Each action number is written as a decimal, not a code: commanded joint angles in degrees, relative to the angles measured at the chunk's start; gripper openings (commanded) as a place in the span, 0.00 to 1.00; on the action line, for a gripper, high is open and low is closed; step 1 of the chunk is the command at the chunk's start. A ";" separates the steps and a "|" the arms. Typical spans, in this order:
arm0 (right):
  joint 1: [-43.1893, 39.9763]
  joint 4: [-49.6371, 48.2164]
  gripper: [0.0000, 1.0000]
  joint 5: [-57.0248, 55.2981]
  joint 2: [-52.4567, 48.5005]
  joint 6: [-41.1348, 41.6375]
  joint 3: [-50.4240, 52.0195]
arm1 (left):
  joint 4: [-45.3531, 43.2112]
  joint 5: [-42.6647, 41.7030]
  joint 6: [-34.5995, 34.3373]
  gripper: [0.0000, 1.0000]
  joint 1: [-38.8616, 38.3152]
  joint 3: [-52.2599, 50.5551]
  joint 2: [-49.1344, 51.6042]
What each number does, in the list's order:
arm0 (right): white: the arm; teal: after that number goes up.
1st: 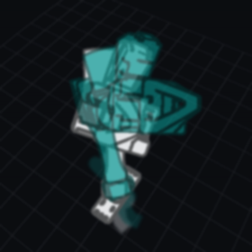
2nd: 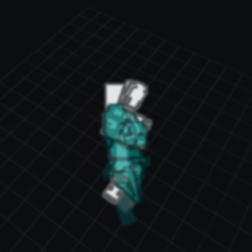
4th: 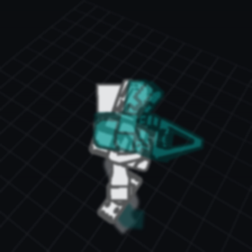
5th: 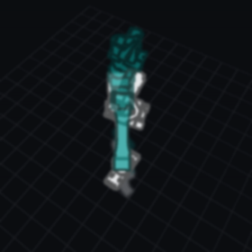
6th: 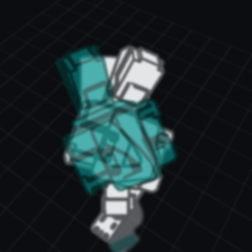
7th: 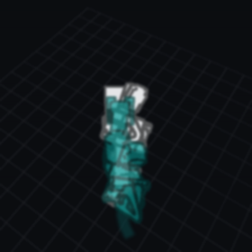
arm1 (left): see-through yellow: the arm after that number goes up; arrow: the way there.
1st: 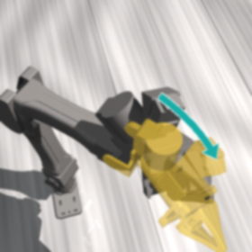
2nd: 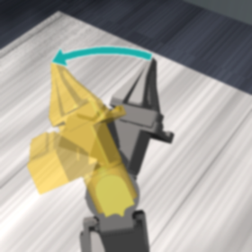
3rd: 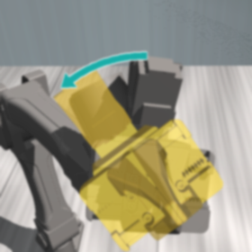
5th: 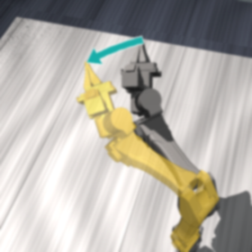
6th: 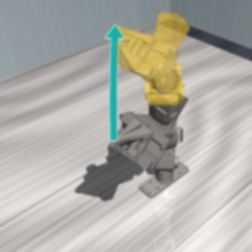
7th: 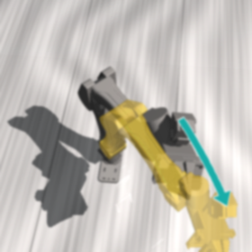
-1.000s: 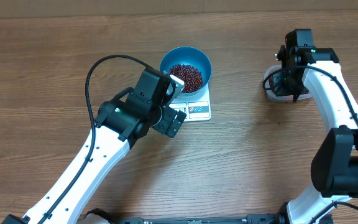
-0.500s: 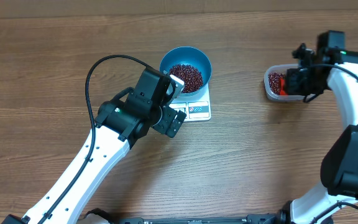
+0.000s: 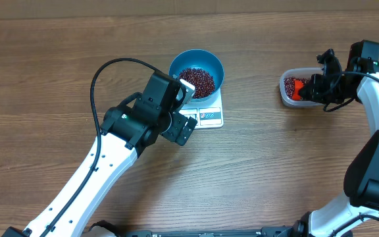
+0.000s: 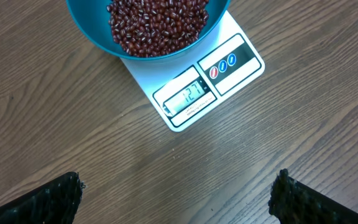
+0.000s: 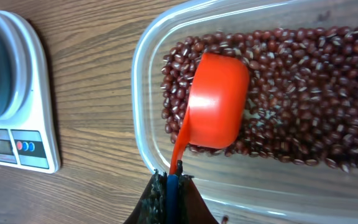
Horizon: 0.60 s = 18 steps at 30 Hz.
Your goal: Scoop item into bowl and weigh 150g on scale
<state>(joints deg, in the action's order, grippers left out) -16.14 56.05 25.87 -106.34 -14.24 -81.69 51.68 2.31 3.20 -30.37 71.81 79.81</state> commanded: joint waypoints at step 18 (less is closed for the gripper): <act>-4.81 -0.90 0.04 8.39 -0.42 0.94 2.51 | -0.07 -0.44 0.87 1.00 -0.02 0.35 -1.18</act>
<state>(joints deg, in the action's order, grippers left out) -20.60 55.72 32.18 -106.37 -13.54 -80.23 51.68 2.31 3.20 -30.37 71.81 79.81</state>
